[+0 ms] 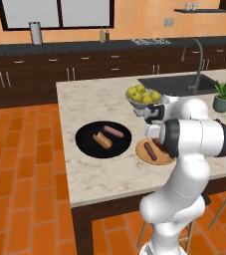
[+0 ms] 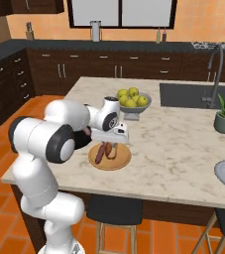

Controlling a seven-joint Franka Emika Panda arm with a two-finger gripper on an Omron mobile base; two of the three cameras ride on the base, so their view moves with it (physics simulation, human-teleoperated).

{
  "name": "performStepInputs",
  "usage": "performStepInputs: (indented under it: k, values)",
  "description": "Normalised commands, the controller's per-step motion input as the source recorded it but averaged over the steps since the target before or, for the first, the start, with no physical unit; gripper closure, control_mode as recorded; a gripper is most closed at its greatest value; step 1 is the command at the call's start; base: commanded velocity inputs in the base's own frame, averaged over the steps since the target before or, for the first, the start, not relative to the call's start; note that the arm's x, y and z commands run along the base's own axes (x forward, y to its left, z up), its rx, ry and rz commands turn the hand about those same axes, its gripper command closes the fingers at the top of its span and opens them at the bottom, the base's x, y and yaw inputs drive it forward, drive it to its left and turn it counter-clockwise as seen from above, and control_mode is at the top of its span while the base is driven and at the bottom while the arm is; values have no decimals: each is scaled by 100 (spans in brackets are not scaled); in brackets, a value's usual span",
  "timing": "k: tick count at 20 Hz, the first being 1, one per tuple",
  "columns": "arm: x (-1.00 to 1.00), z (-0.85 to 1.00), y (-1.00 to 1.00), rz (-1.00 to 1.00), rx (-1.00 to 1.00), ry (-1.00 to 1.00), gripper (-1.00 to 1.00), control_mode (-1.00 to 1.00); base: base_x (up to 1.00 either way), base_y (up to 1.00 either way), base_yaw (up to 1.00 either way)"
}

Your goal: Place one bun and one sausage from the bowl on each plate.

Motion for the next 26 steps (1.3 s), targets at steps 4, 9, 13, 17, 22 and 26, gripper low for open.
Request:
performStepInputs:
  k: [4, 9, 13, 17, 22, 26]
  values:
    - [-10, -26, -8, 0, 0, 0, 100, -100, 0, 0, 0]
    - [-4, -11, 0, 0, 0, 0, -100, -100, 0, 0, 0]
    - [0, 0, 0, 0, 0, 0, -100, -100, 0, 0, 0]
    - [-7, 15, 0, 0, 0, -2, -100, -100, 0, 0, 0]
    - [-75, 64, 38, 0, -3, -16, -100, -100, 0, 0, 0]
    - [-21, 68, 36, 0, 3, 0, -100, -100, 0, 0, 0]
